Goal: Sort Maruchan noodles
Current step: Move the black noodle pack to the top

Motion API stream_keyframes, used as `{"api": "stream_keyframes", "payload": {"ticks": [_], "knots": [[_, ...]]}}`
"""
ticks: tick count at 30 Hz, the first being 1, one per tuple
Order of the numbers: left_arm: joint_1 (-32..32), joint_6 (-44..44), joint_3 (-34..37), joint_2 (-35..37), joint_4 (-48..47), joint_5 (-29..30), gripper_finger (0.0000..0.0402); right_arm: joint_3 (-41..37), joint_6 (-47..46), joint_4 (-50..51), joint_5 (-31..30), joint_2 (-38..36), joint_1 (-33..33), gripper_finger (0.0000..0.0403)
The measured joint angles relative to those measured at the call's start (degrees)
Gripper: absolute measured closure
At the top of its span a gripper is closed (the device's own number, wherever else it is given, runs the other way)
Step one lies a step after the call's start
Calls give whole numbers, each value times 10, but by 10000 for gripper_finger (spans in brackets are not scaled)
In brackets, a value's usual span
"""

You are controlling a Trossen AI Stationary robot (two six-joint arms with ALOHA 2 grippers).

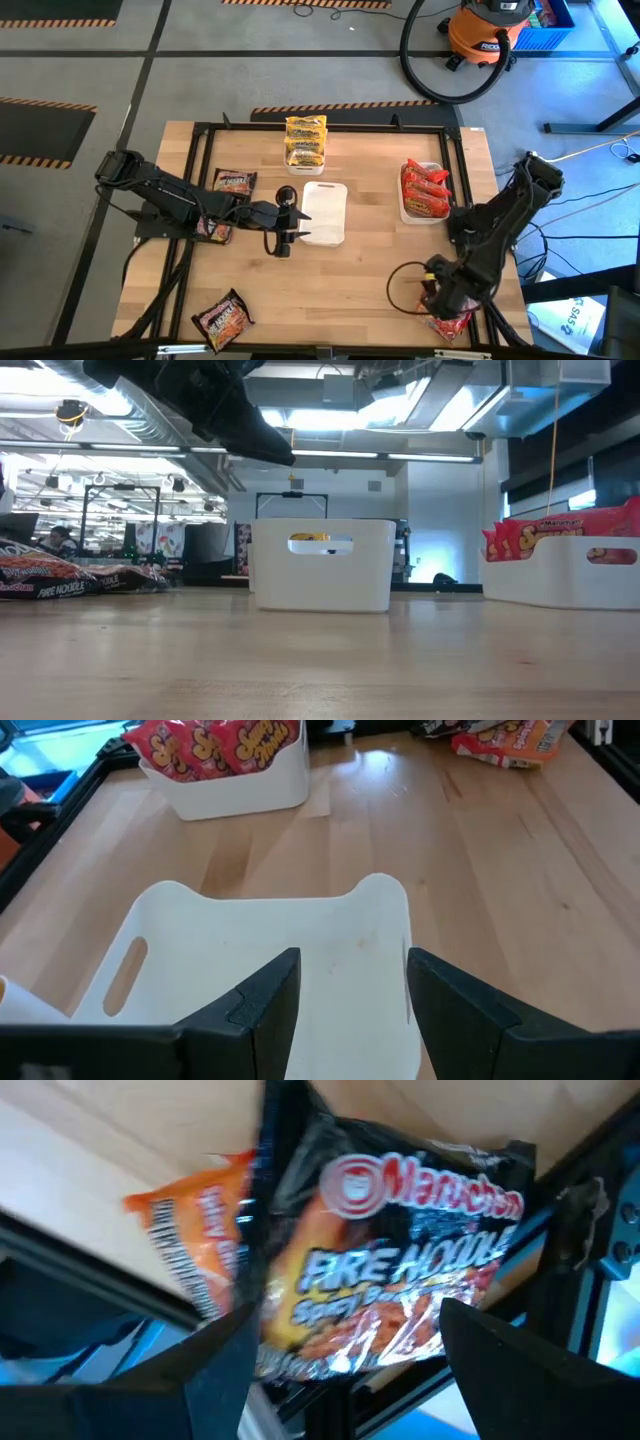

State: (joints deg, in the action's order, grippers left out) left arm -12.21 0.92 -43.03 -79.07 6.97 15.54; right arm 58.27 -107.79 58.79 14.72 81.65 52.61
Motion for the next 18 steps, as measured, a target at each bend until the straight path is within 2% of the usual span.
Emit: {"api": "stream_keyframes", "payload": {"ticks": [7,10,18], "knots": [[0,15,0,0,-2,0,223,-66,-1,-83,13,0,-2,147],[0,15,0,0,-1,0,223,-72,29,-87,-19,0,-14,174],[0,15,0,0,0,0,223,-73,139,-22,-154,0,-64,240]]}}
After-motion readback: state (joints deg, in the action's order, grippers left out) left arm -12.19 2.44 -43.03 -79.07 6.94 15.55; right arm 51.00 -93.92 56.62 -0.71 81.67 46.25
